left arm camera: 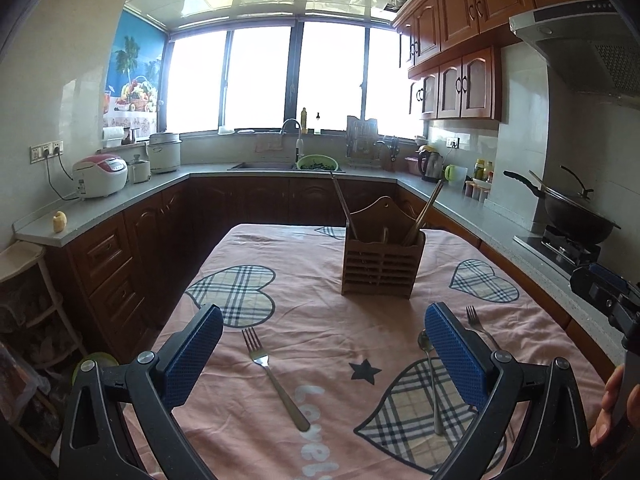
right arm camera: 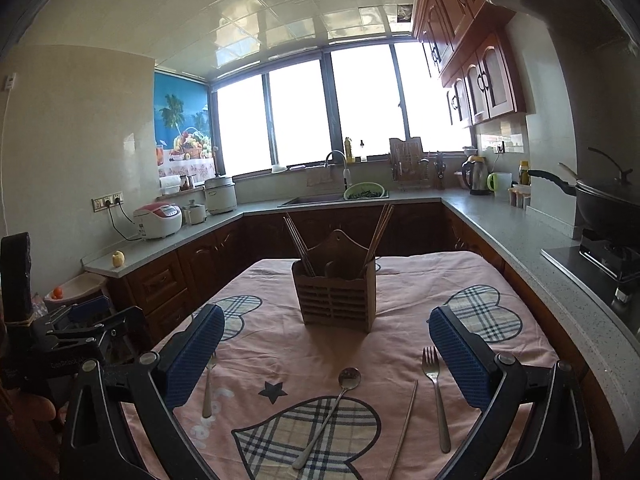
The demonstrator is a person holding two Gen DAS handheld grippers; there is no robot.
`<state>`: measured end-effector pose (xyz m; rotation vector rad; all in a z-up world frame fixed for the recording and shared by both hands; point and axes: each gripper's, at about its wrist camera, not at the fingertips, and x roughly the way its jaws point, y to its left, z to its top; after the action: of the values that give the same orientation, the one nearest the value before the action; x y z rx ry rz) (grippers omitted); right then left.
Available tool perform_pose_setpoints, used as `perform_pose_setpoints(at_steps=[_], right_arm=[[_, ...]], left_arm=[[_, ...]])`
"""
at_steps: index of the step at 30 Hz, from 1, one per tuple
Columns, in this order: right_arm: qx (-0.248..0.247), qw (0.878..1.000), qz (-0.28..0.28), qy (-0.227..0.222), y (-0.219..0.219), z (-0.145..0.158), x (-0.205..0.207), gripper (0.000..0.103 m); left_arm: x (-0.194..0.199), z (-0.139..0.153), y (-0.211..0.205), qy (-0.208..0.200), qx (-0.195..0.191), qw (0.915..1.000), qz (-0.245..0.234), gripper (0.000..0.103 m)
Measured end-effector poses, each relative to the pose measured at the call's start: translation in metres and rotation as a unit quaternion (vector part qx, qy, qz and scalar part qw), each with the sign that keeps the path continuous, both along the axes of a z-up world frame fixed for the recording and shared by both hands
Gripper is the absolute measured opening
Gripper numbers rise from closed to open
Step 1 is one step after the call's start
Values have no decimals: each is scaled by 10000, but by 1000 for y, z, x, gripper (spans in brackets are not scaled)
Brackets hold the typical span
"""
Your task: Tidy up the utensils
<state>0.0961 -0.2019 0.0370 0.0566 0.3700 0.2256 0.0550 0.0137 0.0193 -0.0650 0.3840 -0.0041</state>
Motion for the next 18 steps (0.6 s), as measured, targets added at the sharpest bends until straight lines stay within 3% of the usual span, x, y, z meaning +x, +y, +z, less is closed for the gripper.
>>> perform_pose_setpoints(at_steps=[8, 12, 18], right_arm=[[-84, 9994, -336, -2, -1, -58, -19, 103], [-248, 9985, -463, -149, 0, -73, -30, 103], [-275, 9985, -480, -16, -1, -84, -35, 103]], left_arm=[[-5, -40, -1, 191, -94, 9997, 131, 102], [-5, -50, -2, 220, 34, 9994, 261, 102], [-10, -59, -2, 297, 182, 9987, 360, 102]])
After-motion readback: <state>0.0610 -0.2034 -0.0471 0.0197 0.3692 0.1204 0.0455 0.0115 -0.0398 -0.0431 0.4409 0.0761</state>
